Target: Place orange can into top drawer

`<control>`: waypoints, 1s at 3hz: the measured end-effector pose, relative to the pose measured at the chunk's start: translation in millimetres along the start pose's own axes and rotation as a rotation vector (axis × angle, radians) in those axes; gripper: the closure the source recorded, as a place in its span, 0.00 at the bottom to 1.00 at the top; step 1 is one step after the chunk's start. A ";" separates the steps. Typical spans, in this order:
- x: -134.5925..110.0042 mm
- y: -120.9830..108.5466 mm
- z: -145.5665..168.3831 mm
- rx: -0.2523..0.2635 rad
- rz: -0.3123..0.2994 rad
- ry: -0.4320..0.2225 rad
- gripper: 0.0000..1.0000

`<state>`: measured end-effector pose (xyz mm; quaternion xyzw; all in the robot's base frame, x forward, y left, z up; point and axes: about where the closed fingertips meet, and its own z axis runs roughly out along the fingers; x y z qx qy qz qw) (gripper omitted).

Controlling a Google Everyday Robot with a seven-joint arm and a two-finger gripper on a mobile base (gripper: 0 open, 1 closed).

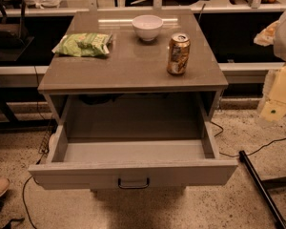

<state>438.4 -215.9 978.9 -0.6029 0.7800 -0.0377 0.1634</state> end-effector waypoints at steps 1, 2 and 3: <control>0.0 0.0 0.0 0.000 0.000 0.000 0.00; 6.8 -16.8 14.9 0.019 0.052 -0.025 0.00; 19.6 -45.5 43.2 0.057 0.178 -0.095 0.00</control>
Offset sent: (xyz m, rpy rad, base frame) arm 0.0623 -0.0319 -0.0416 0.1165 -0.0397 -0.1532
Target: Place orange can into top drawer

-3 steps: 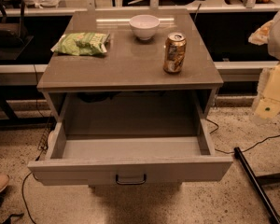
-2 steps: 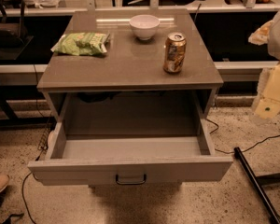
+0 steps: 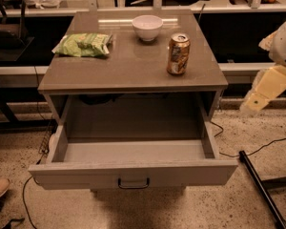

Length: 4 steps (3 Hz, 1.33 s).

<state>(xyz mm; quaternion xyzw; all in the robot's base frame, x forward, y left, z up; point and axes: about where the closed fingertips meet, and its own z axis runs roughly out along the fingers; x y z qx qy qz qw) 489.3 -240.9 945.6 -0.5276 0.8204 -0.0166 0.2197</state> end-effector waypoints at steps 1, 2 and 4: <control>0.9 -30.6 31.0 0.050 0.121 -0.093 0.00; -4.0 -40.4 33.4 0.080 0.130 -0.118 0.00; -18.0 -59.8 47.2 0.104 0.181 -0.184 0.00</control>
Offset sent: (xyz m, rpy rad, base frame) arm 0.0373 -0.0079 -0.0201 0.1068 -0.0591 -0.1010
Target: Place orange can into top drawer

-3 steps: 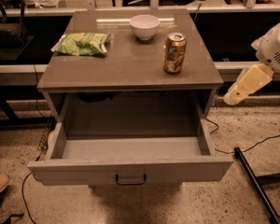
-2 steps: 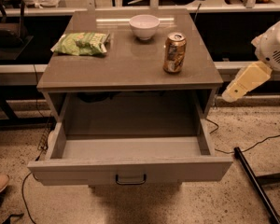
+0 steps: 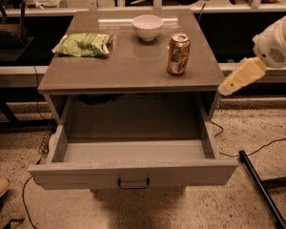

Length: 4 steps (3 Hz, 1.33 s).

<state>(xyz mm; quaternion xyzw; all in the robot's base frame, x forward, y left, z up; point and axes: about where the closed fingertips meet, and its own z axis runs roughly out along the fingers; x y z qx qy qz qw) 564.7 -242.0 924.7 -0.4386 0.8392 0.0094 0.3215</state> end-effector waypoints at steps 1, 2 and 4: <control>-26.7 -24.7 27.1 0.017 0.092 -0.122 0.00; -61.7 -36.8 52.8 -0.003 0.136 -0.231 0.00; -116.6 -46.2 103.9 -0.023 0.212 -0.360 0.00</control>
Offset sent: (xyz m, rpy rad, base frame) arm 0.1266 0.0673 0.0085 0.3854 -0.1530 -0.0391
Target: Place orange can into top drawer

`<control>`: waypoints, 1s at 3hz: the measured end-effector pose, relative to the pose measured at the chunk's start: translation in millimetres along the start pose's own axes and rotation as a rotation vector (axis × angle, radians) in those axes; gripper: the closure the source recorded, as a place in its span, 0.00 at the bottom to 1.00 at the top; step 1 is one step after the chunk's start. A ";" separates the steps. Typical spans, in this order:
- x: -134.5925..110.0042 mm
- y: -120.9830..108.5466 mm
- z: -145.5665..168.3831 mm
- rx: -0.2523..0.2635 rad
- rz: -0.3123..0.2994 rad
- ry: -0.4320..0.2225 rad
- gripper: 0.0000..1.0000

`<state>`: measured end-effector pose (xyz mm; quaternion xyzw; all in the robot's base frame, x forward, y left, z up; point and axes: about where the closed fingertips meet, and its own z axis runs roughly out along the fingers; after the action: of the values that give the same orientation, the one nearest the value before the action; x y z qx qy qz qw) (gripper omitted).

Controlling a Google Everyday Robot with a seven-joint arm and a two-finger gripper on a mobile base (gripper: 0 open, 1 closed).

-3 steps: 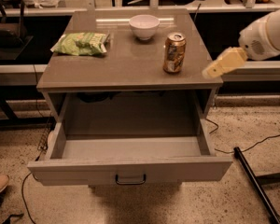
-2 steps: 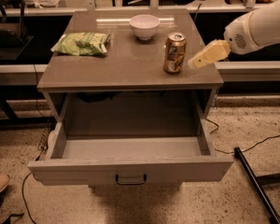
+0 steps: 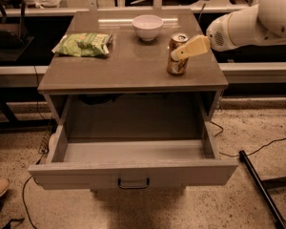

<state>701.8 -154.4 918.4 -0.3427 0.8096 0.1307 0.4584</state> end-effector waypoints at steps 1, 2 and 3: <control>-3.6 -4.5 14.9 0.011 0.029 -0.029 0.00; -4.9 -4.7 28.6 0.007 0.049 -0.042 0.01; -9.1 -4.1 32.5 0.003 0.055 -0.058 0.22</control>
Offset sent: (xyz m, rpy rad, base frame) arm 0.0305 0.0141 -0.0150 0.0722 -0.0065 -0.0418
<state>728.9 -136.3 908.7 -0.3158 0.8053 0.1517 0.4783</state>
